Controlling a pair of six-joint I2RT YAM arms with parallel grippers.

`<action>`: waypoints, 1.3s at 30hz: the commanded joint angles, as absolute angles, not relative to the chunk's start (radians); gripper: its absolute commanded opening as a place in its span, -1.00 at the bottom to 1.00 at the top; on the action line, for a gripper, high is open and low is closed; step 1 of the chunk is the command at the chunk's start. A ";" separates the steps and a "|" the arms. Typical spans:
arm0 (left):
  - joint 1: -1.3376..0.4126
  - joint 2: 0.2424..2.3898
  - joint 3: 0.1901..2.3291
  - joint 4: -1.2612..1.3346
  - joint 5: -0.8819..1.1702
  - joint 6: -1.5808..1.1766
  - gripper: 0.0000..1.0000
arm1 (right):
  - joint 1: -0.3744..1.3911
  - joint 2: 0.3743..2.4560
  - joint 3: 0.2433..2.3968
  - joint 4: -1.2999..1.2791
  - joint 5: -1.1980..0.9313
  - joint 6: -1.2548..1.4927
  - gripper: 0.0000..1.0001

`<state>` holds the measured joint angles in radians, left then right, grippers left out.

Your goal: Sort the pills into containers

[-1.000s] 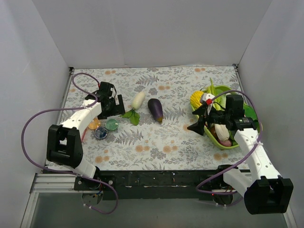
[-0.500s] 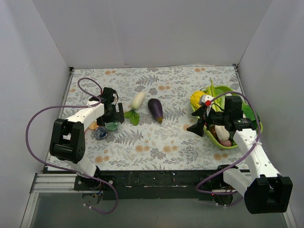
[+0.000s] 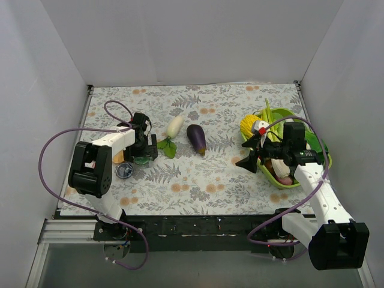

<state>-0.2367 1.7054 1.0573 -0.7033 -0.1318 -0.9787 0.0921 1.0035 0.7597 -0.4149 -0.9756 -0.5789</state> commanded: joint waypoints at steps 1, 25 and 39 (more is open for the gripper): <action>-0.229 1.712 1.100 -0.690 -0.150 -0.960 0.93 | 0.097 0.993 0.752 -0.393 -0.994 -0.575 0.96; -0.235 1.563 1.029 -0.620 -0.020 -0.959 0.09 | 0.097 0.991 0.753 -0.408 -1.002 -0.584 0.96; -0.406 1.212 0.815 -0.155 0.638 -1.257 -0.07 | 0.156 1.061 0.825 -0.511 -1.175 -0.554 0.96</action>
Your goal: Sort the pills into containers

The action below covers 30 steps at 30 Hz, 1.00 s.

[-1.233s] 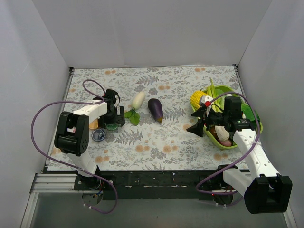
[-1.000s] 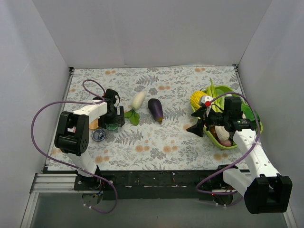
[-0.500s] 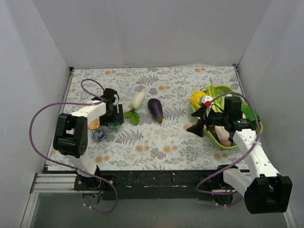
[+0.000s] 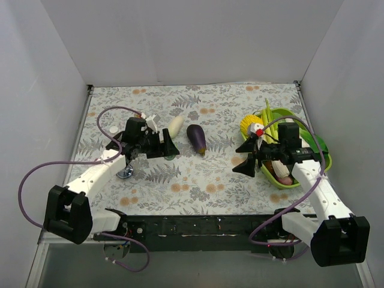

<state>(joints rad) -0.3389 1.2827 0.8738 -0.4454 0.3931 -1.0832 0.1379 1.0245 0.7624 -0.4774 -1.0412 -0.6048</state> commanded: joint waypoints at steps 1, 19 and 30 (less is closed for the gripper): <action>-0.422 1.203 0.783 -0.099 0.669 -1.334 -0.07 | 0.164 1.072 0.847 -0.502 -1.219 -0.529 0.95; -0.600 1.347 0.680 0.578 0.888 -1.793 -0.06 | 0.434 1.124 0.992 -0.445 -1.011 -0.636 0.96; -0.627 1.335 0.640 0.592 0.839 -1.815 -0.07 | 0.564 1.152 1.011 -0.430 -0.888 -0.692 0.96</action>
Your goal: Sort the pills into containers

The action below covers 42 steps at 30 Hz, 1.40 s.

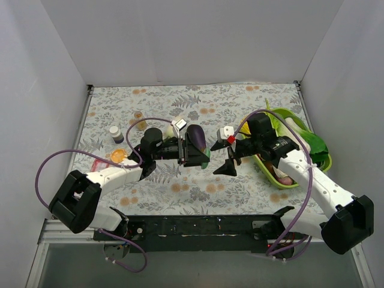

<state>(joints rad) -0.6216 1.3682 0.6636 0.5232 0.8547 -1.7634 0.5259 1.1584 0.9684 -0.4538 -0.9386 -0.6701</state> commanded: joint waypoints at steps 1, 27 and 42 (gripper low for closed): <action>-0.627 1.333 0.634 0.601 0.831 -1.833 -0.07 | 0.572 1.154 1.014 -0.423 -0.882 -0.683 0.96; -0.643 1.276 0.591 0.664 0.684 -2.002 -0.08 | 0.598 1.236 1.019 -0.103 -0.947 -0.235 0.96; -0.643 1.250 0.565 0.744 0.680 -2.019 -0.08 | 0.568 1.236 0.946 -0.009 -0.951 -0.089 0.96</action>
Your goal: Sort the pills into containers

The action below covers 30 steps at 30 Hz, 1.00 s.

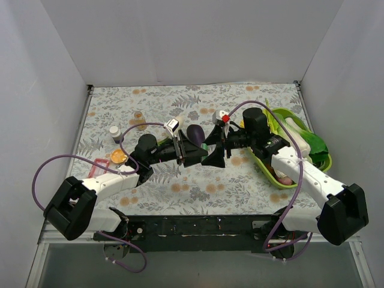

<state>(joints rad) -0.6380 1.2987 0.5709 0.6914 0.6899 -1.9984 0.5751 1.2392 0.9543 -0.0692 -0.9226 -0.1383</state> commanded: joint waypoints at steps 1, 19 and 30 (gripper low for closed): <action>-0.643 1.252 0.563 0.745 0.681 -2.020 -0.08 | 0.565 1.236 0.942 -0.009 -0.956 -0.086 0.96; -0.647 1.267 0.569 0.772 0.676 -2.031 -0.07 | 0.565 1.258 0.917 0.094 -1.026 -0.008 0.72; -0.649 1.253 0.560 0.742 0.667 -2.034 0.53 | 0.565 1.258 0.963 0.013 -1.029 -0.098 -0.42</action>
<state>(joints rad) -0.6418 1.2957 0.5640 0.7403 0.6868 -2.0037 0.5629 1.2587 0.9184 0.0463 -1.0073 -0.0326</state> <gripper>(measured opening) 0.741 0.810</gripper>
